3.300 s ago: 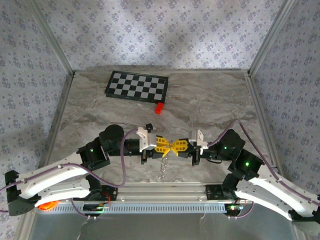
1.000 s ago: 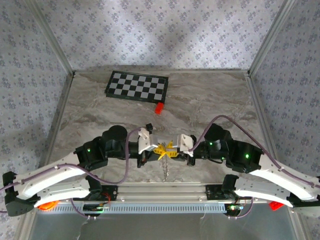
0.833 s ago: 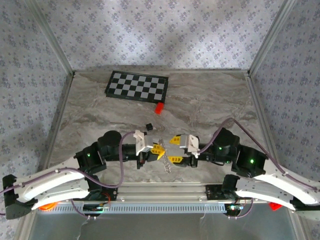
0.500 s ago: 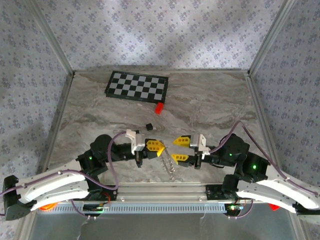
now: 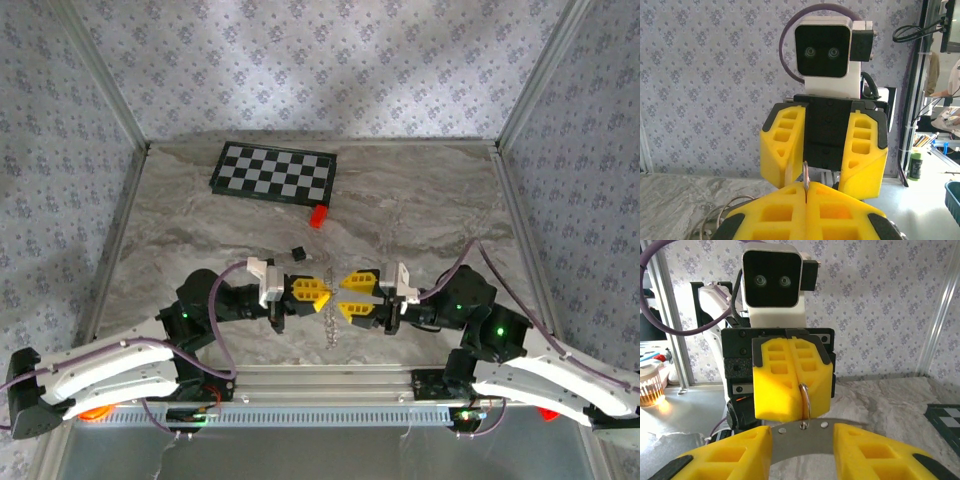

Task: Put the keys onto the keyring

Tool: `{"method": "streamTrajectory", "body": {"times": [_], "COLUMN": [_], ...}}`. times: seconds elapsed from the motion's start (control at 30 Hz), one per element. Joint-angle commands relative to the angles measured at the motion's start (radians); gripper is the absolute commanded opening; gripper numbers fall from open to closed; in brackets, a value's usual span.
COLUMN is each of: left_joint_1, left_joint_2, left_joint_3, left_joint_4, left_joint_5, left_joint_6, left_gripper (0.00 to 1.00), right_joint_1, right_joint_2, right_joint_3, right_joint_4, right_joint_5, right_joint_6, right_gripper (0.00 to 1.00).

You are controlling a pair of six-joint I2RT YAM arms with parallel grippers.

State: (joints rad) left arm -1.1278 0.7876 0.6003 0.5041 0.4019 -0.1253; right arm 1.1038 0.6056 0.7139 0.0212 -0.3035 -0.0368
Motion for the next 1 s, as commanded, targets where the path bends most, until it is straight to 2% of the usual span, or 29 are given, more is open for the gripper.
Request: {"method": "streamTrajectory", "body": {"times": [0.0, 0.23, 0.33, 0.5, 0.63, 0.7, 0.83, 0.97], "left_joint_1": [-0.004, -0.004, -0.004, -0.004, -0.004, -0.004, -0.004, -0.004], "left_joint_2": [-0.007, -0.004, -0.005, -0.002, -0.010, -0.020, -0.041, -0.081], "left_joint_3": [0.013, 0.019, 0.021, 0.026, 0.031, 0.036, 0.053, 0.117], "left_joint_4": [0.072, 0.055, 0.040, 0.000, -0.035, -0.056, -0.139, -0.385], "left_joint_5": [0.025, 0.032, 0.031, 0.042, 0.045, 0.043, 0.018, -0.045], "left_joint_6": [-0.011, -0.016, -0.015, -0.010, -0.008, -0.003, 0.021, 0.088], "left_gripper": [0.00, 0.00, 0.00, 0.00, 0.00, 0.00, 0.00, 0.21], "right_joint_1": [-0.007, -0.012, -0.017, -0.021, -0.022, -0.022, -0.022, -0.022], "right_joint_2": [0.007, 0.025, 0.029, 0.055, 0.066, 0.068, 0.068, 0.076], "right_joint_3": [-0.009, -0.004, -0.005, 0.003, 0.004, 0.003, 0.015, 0.095], "right_joint_4": [0.053, 0.057, 0.063, 0.074, 0.080, 0.087, 0.065, -0.122], "right_joint_5": [-0.022, -0.020, -0.029, -0.043, -0.049, -0.057, -0.051, -0.013], "right_joint_6": [0.026, 0.029, 0.028, 0.023, 0.023, 0.023, 0.013, -0.037], "right_gripper": [0.37, 0.30, 0.23, 0.06, 0.04, 0.00, 0.00, 0.00]}}
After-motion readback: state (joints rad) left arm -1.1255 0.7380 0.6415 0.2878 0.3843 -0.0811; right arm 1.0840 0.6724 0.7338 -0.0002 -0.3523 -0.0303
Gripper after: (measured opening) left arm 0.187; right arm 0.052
